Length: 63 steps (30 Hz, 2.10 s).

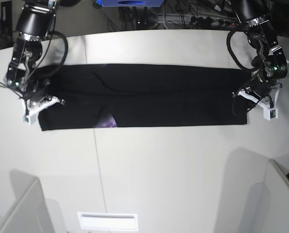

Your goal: Fold the T-shirt properly

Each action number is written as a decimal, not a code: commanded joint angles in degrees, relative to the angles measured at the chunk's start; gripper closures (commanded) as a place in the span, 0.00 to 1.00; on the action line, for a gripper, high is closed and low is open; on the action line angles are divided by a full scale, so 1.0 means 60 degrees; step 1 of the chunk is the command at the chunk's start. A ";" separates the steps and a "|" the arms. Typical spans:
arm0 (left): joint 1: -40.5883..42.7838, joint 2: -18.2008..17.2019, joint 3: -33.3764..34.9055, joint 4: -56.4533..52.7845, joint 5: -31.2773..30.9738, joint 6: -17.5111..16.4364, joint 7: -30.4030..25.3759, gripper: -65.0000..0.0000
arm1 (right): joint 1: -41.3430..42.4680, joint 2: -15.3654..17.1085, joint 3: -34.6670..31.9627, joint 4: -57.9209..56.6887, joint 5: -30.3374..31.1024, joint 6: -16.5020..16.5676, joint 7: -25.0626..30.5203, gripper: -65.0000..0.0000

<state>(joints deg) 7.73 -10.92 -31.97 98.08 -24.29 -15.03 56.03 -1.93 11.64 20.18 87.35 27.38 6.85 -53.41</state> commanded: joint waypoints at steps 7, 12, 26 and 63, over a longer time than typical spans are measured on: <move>0.0478 -0.0078 -0.1508 0.2078 -0.0032 -0.1312 0.0676 1.00 | -0.0930 -0.0101 -0.0119 0.3148 0.0177 0.0096 0.0044 1.00; 0.1123 -0.0107 -0.2284 0.1946 -0.0017 -0.3144 0.0618 1.00 | -0.1341 -0.0086 -0.0837 0.3324 0.0177 0.0096 -0.0058 1.00; 0.0258 -0.0078 -0.3354 -0.0677 -0.0032 -0.4162 0.0588 0.00 | -0.1458 -0.0453 -0.2170 0.3280 0.0177 0.0096 -0.0044 1.00; -0.1061 0.0288 -0.2460 -0.4003 0.0056 -0.4162 -0.0540 1.00 | -0.1502 -0.0511 -0.2126 0.3266 0.0163 0.0096 -0.0058 1.00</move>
<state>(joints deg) 1.13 -8.75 -46.68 73.80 -26.55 -40.40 50.81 -11.35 8.19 7.16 106.06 27.99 7.16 -55.05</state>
